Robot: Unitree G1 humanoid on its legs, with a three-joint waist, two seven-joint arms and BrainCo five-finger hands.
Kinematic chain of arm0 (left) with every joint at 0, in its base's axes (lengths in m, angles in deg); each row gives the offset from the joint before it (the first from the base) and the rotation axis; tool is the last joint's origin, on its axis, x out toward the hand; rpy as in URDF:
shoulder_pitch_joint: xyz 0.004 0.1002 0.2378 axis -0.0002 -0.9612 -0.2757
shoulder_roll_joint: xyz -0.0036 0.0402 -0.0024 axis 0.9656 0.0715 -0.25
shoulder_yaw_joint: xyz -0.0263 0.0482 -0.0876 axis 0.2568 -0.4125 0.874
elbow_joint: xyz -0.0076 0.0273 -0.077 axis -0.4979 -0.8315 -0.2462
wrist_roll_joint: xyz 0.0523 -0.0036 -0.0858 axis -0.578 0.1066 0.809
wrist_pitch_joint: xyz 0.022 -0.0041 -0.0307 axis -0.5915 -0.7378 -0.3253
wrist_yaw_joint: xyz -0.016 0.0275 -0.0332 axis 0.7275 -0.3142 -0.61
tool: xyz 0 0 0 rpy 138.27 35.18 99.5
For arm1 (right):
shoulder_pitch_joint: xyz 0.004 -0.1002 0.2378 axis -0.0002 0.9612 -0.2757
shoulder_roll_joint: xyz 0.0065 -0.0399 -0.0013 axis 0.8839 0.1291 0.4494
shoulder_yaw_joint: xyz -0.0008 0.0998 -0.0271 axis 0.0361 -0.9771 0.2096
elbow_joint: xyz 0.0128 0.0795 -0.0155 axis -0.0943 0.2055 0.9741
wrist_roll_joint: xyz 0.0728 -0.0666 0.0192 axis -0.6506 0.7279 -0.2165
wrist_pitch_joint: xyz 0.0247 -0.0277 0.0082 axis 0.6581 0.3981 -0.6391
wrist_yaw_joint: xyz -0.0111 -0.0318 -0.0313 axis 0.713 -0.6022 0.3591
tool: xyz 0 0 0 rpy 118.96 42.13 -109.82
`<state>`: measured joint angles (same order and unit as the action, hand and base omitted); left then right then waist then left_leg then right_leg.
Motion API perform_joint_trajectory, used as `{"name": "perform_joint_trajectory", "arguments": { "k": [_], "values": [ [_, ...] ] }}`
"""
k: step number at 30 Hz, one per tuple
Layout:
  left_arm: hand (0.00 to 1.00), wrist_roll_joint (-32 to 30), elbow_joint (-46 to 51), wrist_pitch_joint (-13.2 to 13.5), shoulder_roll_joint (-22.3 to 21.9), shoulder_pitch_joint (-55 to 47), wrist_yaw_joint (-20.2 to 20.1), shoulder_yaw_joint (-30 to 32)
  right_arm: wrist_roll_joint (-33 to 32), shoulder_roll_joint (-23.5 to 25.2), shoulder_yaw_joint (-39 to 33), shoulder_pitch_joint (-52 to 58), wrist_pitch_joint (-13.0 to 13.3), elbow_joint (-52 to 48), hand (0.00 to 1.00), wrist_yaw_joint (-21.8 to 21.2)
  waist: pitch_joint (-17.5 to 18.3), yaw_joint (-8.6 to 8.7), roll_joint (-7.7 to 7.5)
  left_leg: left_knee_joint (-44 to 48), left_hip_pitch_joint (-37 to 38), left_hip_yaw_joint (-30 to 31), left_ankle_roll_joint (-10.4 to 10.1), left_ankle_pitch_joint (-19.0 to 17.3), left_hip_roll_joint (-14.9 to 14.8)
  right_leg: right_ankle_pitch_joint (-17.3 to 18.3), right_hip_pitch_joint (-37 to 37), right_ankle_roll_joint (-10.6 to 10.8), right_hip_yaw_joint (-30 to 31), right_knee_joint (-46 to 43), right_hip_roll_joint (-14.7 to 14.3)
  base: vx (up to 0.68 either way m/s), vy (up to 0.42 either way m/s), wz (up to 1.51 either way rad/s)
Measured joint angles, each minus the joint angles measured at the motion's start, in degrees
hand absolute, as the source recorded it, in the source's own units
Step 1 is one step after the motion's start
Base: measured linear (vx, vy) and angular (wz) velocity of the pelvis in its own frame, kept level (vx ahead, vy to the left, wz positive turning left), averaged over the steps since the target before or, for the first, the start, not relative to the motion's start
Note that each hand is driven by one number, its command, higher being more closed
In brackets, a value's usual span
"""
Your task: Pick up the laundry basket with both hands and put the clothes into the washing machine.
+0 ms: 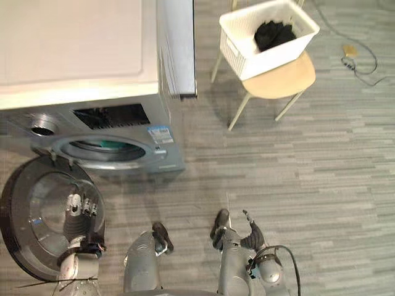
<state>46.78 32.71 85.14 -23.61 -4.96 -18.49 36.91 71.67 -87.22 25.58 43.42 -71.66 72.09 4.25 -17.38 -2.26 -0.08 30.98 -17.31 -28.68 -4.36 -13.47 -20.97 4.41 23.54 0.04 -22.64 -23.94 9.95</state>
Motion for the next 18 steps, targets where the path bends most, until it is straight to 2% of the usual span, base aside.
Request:
{"name": "perform_joint_trajectory", "arguments": {
  "k": [2,4,6,7,8,9,10,12,14,15,16,17,18],
  "values": [
    [0.00,0.21,-1.75,-0.18,0.02,0.16,-2.04,-1.73,1.72,1.31,-0.27,0.00,-0.37,2.69,0.00,0.18,1.82,0.24,-0.74,-0.66,2.56,0.36,-0.57,-0.34,0.14,1.34,-2.12,0.05,-0.65,-1.02,0.78,0.07,-0.060,0.10],
    [0.00,-0.04,-3.90,-0.14,-0.03,0.43,-2.60,-2.86,2.01,1.88,-0.66,-0.10,-0.56,4.45,0.00,0.45,3.38,0.71,-1.22,-1.26,3.69,1.11,-0.91,-0.25,0.32,1.84,-3.45,-0.10,-0.77,-1.22,0.85,0.07,-0.061,0.14],
    [0.00,-2.26,-9.37,-0.10,0.09,1.67,-2.75,-4.04,1.49,2.72,-1.86,-1.59,-0.68,9.88,0.00,1.73,6.53,1.58,-2.02,-3.46,4.82,2.37,-1.90,0.38,1.14,2.07,-4.49,-0.03,-1.62,-0.04,0.66,0.09,-0.052,0.14],
    [0.00,-2.99,-10.85,-0.11,0.12,2.04,-2.53,-4.06,1.18,2.80,-2.28,-2.28,-0.86,11.35,0.00,1.80,7.22,1.55,-2.18,-4.47,5.25,2.32,-2.29,0.70,1.28,2.22,-4.79,-0.10,-2.08,0.66,0.53,0.11,-0.057,0.02],
    [0.00,-4.82,-13.63,-0.19,0.04,2.89,-1.62,-4.15,0.50,2.73,-3.19,-3.68,-1.23,13.07,0.00,1.89,7.47,1.65,-1.46,-6.37,6.63,1.74,-1.95,2.08,1.10,2.37,-6.26,-0.94,-3.80,0.05,1.42,0.12,-0.085,0.04],
    [0.00,-6.30,-15.37,-0.23,0.12,3.25,-1.31,-4.20,-0.68,2.76,-3.61,-4.19,-1.65,13.81,0.00,1.91,8.47,1.95,-3.10,-7.17,7.96,1.04,-2.60,2.80,1.82,3.94,-6.67,-0.33,-3.66,-2.65,3.47,0.10,-0.096,0.06],
    [0.00,-7.31,-16.20,-0.24,0.26,3.26,-1.02,-4.07,-0.74,2.73,-3.78,-4.45,-1.95,13.89,0.00,1.90,8.76,1.99,-3.48,-7.29,8.51,1.04,-2.90,2.97,1.89,4.62,-6.99,0.75,-3.71,-3.00,3.61,0.09,-0.136,0.01],
    [0.00,-11.23,-18.53,-0.29,-0.05,3.08,1.01,-3.17,-0.68,2.63,-5.53,-6.08,-2.35,13.70,0.00,2.43,10.68,2.24,-2.02,-10.51,10.24,0.44,-4.54,4.98,-0.23,4.03,-8.42,0.90,-3.92,1.54,-0.61,0.11,-0.176,-0.27],
    [0.00,-14.19,-19.60,-0.42,-0.24,3.77,3.04,-3.11,-1.61,2.60,-6.16,-7.96,-2.35,13.75,0.00,3.99,11.28,2.38,-1.30,-12.66,11.27,-0.87,-5.44,6.89,-2.01,3.21,-8.88,-0.39,-3.80,4.73,-3.84,0.12,-0.161,-0.43],
    [0.00,-16.03,-20.35,-0.73,-0.35,3.86,4.09,-2.97,-3.47,2.63,-6.93,-9.09,-2.38,13.95,0.00,4.31,11.10,2.31,-0.93,-12.08,12.02,-1.16,-4.71,7.62,-3.28,2.68,-10.06,-1.27,-2.99,6.93,-6.24,0.09,-0.133,-0.51],
    [0.00,-16.98,-20.57,-0.89,-0.37,3.87,4.68,-3.04,-4.68,2.62,-7.28,-9.46,-2.35,14.13,0.00,4.44,11.12,2.23,-0.98,-10.85,12.06,-1.07,-3.81,8.15,-4.16,2.50,-10.77,-1.60,-2.25,7.87,-7.30,0.14,-0.246,-0.65],
    [0.00,-18.96,-21.05,-1.02,-0.38,3.99,5.55,-3.20,-6.73,2.55,-8.25,-9.74,-2.32,14.39,0.00,5.32,10.95,2.24,-1.27,-6.51,11.25,0.13,0.06,9.37,-5.38,2.17,-12.51,-2.17,-0.98,9.75,-8.60,0.09,-0.187,-0.50],
    [0.00,-19.95,-21.54,-1.00,-0.64,4.28,6.02,-3.20,-7.65,2.43,-8.93,-9.61,-2.33,14.45,0.00,5.74,10.82,2.30,-1.28,-3.58,10.29,1.48,2.37,9.97,-5.96,1.81,-13.57,-2.70,-0.34,10.93,-9.17,0.16,-0.265,-0.77]
  ]
}}
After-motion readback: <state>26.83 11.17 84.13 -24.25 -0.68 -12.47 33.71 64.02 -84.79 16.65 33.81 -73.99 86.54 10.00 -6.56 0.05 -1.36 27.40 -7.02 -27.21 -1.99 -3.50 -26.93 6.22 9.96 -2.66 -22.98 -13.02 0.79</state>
